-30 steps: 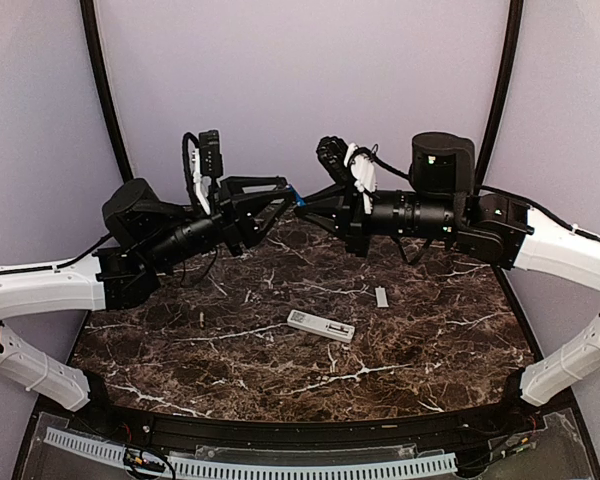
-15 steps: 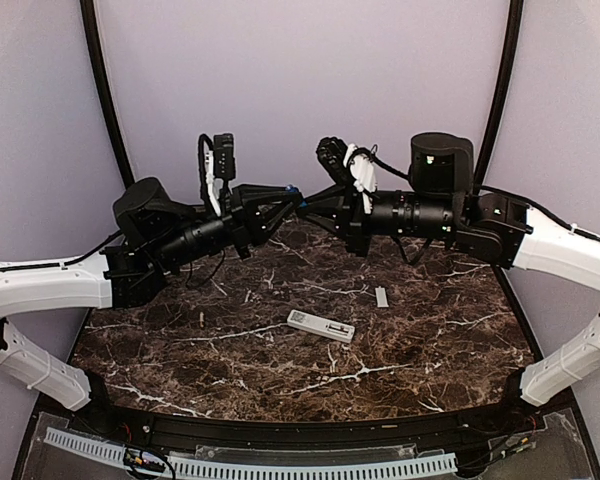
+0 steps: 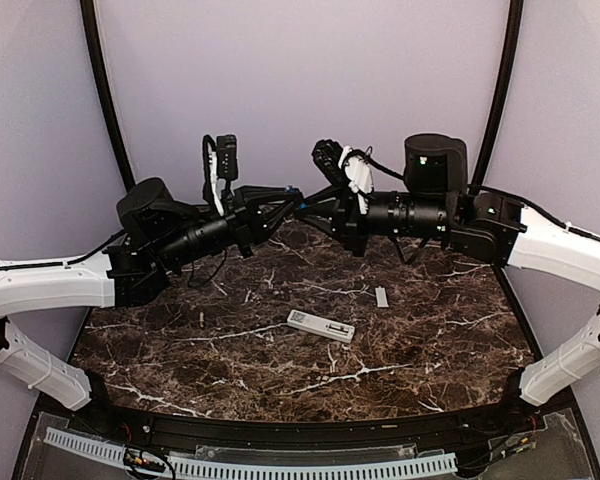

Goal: Load the batteries into the remote control
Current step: Pass from the right arm to the left, then pass from the left arm to the right

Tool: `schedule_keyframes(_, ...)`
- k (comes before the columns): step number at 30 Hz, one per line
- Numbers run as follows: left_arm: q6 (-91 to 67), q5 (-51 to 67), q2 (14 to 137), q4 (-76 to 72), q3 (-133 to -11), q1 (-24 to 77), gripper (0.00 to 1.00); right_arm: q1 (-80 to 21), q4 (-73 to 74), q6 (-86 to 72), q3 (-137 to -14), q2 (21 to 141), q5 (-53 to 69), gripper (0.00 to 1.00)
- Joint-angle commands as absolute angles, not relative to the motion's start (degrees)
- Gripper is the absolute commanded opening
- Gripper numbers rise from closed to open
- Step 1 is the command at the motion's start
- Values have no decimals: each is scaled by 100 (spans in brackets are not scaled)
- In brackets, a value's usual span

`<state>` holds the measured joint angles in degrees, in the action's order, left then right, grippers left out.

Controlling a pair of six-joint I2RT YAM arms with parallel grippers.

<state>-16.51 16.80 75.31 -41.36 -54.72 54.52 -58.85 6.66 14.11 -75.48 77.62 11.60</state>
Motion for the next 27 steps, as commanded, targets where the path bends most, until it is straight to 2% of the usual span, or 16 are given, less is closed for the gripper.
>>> schedule_keyframes(1, -1325, 1479, 7263, -3830, -5513, 5478, 0, -5829, 997, 1468, -7677, 7874, 1148, 29)
schedule_keyframes(6, -849, 1004, 6997, -2989, -5604, 5476, 0, -5475, 1600, 1434, -7770, 7643, 1522, 55)
schedule_keyframes(16, -446, 690, 7080, -1777, -5877, 5478, 0, -5144, 2151, 939, -7978, 7488, 1789, 78)
schedule_keyframes(19, -123, 575, 7173, -1422, -5956, 5488, 0, -5022, 2423, 273, -8447, 7682, 1722, 77)
schedule_keyframes(23, 313, 473, 7132, -1713, -5738, 5531, 0, -4992, 2904, -601, -9172, 8120, 1436, 63)
schedule_keyframes(27, -180, 480, 7195, -2159, -5601, 5532, 0, -5010, 2555, -637, -8899, 8138, 2034, 57)
